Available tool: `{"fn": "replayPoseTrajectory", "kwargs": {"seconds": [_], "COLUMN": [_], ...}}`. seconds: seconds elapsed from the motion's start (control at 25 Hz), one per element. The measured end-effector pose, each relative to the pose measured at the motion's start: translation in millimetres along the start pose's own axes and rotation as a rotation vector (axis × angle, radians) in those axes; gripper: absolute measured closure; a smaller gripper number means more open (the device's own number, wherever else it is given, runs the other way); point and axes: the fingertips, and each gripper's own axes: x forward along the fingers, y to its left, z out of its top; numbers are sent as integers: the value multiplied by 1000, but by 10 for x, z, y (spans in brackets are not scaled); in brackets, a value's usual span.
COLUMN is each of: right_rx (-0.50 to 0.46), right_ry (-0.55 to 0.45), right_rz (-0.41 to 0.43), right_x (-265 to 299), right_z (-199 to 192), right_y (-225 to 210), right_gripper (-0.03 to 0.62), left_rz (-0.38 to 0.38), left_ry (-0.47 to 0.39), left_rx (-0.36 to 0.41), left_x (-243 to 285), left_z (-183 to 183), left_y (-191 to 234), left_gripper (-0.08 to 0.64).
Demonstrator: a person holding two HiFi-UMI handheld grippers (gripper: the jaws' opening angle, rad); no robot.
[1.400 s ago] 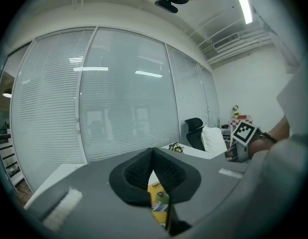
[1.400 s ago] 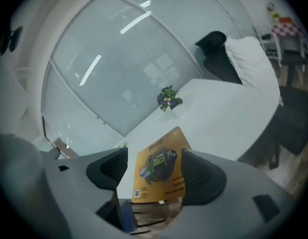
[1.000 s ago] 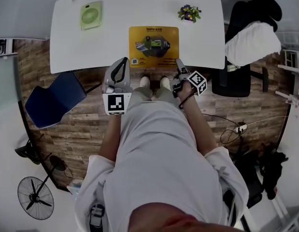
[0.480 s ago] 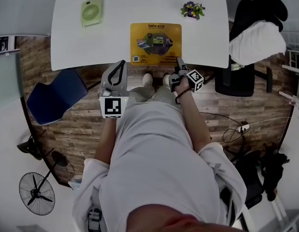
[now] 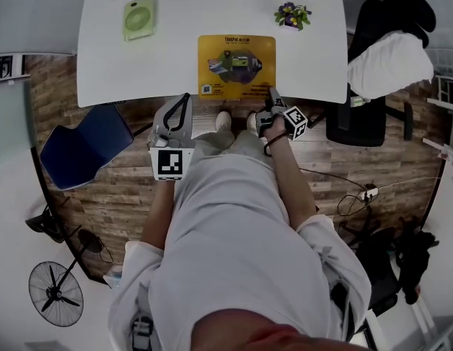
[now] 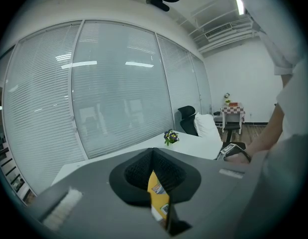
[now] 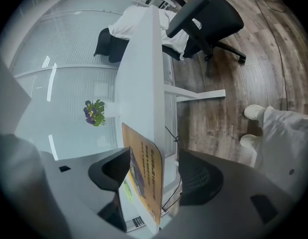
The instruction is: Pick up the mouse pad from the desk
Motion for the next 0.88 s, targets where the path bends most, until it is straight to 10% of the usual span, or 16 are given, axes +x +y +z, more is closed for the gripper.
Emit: {"fn": "replayPoseTrajectory", "kwargs": {"seconds": [0.48, 0.88], "right_rx": [-78, -116], "right_ry": [42, 67], "right_rz": [-25, -18], "right_x": [-66, -98], "right_z": [-73, -96], "right_y": [9, 24], "right_gripper": [528, 569], "left_rz": [-1, 1], "left_ry": [21, 6], "left_rx": [-8, -7], "left_x": [-27, -50], "left_z": [-40, -40], "left_y": [7, 24], "left_gripper": [563, 563]}}
